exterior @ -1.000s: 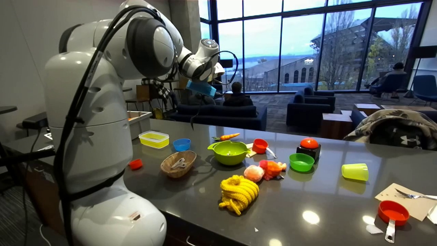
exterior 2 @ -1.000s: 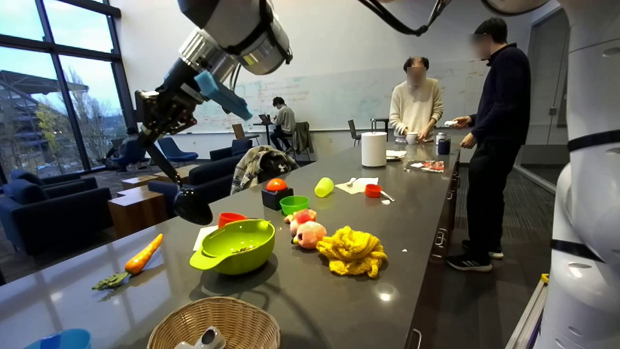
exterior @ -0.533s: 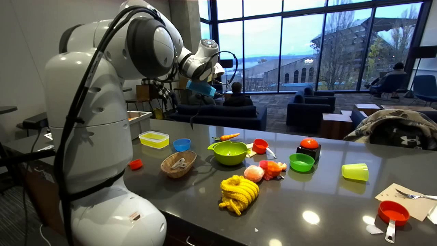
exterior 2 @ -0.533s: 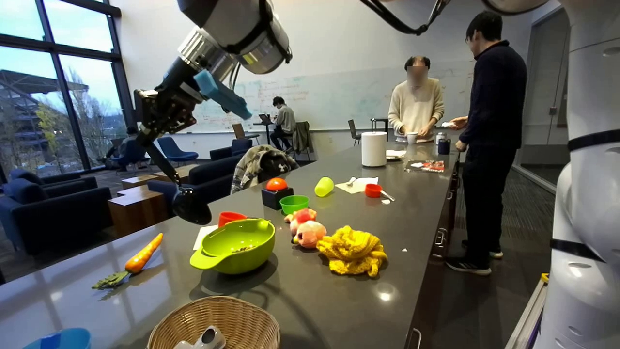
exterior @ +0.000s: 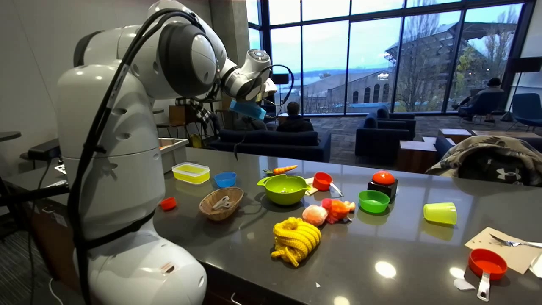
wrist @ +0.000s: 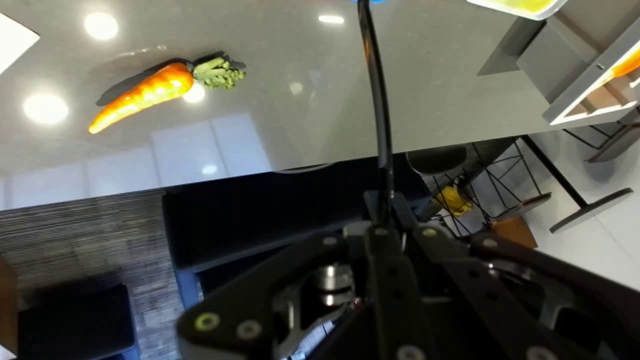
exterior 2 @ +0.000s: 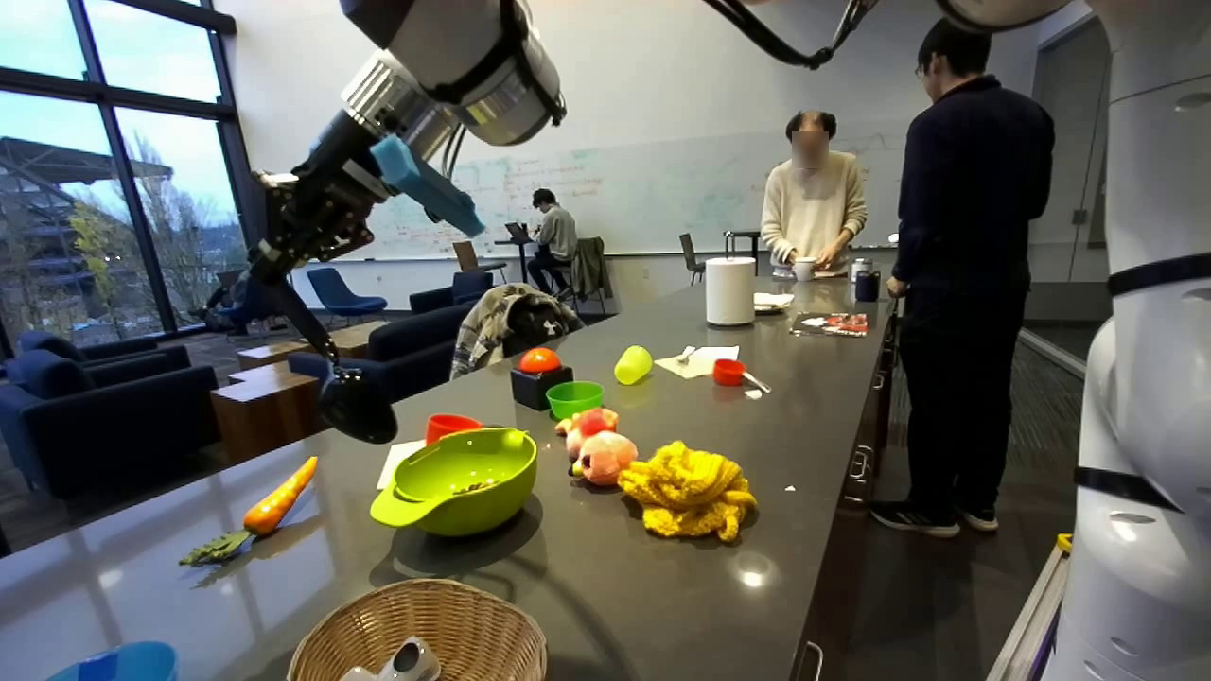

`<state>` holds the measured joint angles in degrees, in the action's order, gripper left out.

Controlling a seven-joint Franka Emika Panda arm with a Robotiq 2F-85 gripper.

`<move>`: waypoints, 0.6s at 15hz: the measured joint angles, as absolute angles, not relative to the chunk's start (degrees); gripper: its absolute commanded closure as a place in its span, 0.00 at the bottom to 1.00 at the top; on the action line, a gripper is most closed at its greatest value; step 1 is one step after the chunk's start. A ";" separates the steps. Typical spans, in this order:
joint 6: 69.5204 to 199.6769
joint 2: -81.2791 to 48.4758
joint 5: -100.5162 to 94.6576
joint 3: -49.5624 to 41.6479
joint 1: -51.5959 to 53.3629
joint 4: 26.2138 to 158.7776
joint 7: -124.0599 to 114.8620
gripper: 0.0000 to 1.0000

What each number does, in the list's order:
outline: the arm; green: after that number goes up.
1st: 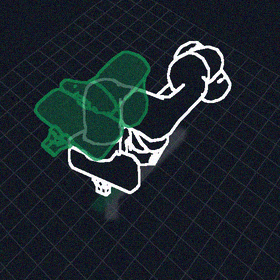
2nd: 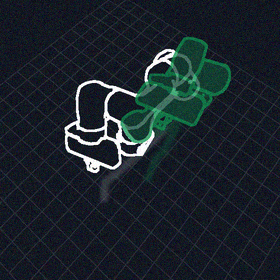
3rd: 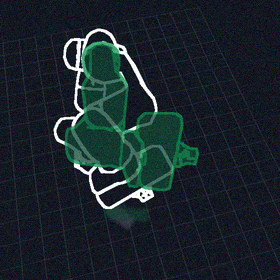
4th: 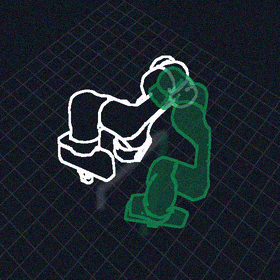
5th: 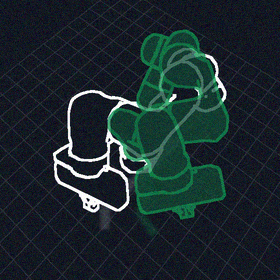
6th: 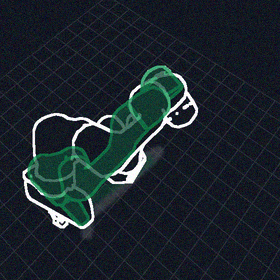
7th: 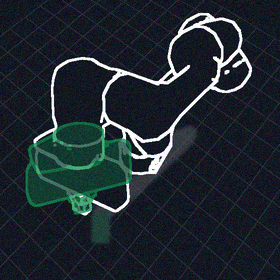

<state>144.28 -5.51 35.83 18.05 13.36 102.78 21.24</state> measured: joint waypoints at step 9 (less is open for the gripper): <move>175.30 -12.91 49.38 22.32 16.24 98.08 27.93 0.99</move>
